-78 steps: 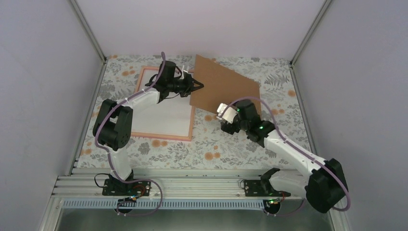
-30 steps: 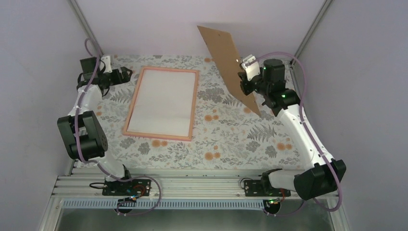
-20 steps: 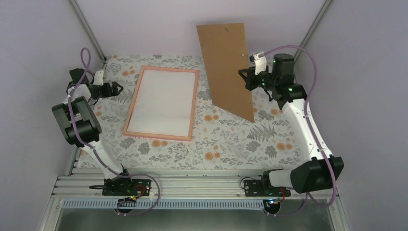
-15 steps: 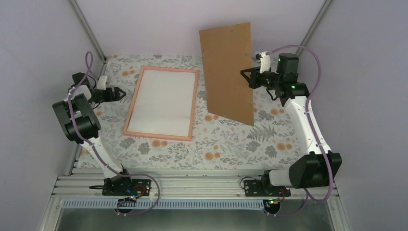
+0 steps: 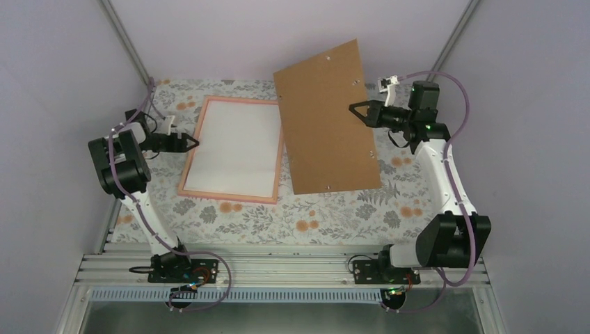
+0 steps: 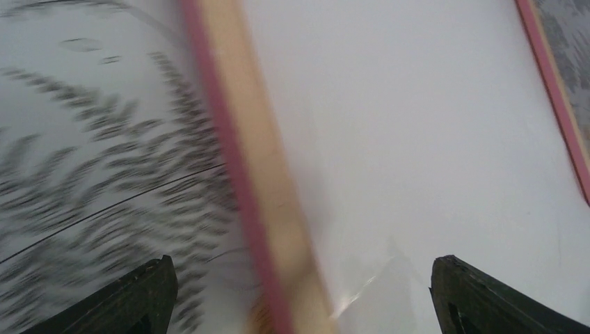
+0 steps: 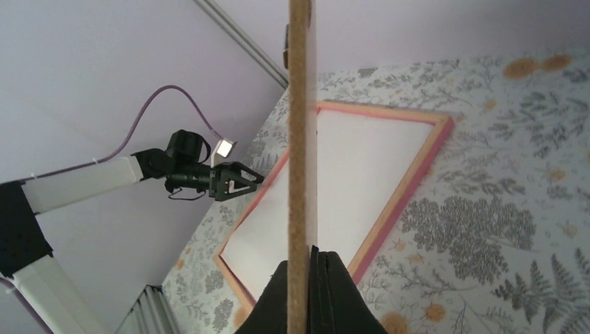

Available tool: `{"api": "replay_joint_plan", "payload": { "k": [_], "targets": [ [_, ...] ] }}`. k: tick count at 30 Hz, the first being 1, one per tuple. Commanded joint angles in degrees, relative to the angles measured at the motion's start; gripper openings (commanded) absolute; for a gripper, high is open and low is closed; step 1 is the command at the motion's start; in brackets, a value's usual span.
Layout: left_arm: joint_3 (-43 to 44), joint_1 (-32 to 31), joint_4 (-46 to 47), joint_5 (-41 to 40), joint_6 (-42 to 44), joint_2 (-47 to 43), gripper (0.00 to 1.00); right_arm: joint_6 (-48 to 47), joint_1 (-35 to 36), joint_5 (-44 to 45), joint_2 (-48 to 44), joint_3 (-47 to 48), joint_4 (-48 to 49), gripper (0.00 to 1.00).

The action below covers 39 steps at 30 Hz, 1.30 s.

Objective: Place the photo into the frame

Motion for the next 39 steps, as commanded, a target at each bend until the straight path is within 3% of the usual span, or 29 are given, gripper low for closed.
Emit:
{"api": "replay_joint_plan", "payload": {
  "k": [1, 8, 19, 29, 34, 39],
  "targets": [
    [-3.06, -4.43, 0.44, 1.59, 1.91, 0.56, 0.91, 6.76, -3.06, -6.61, 0.58, -3.24, 5.73, 0.04],
    [-10.26, -10.08, 4.77, 3.04, -1.08, -3.27, 0.89, 16.6, -9.03, -13.48, 2.87, -9.03, 12.3, 0.04],
    [-17.9, -19.59, 11.72, 4.55, -6.23, -7.77, 0.87, 27.44, -9.05, -14.96, 3.54, -16.33, 25.26, 0.04],
    [-21.67, -16.5, 21.54, 4.84, -14.83, -15.79, 0.93, 41.12, 0.83, -11.08, 9.21, -19.39, 41.98, 0.04],
    [-23.24, -15.76, 23.64, 3.76, -17.29, -16.31, 0.93, 43.65, 6.1, -9.36, 15.25, -16.14, 46.54, 0.04],
    [-22.82, -15.48, 23.84, 3.27, -17.83, -16.81, 0.93, 52.09, 9.3, -7.12, 22.29, -16.29, 57.87, 0.04]
  ]
}}
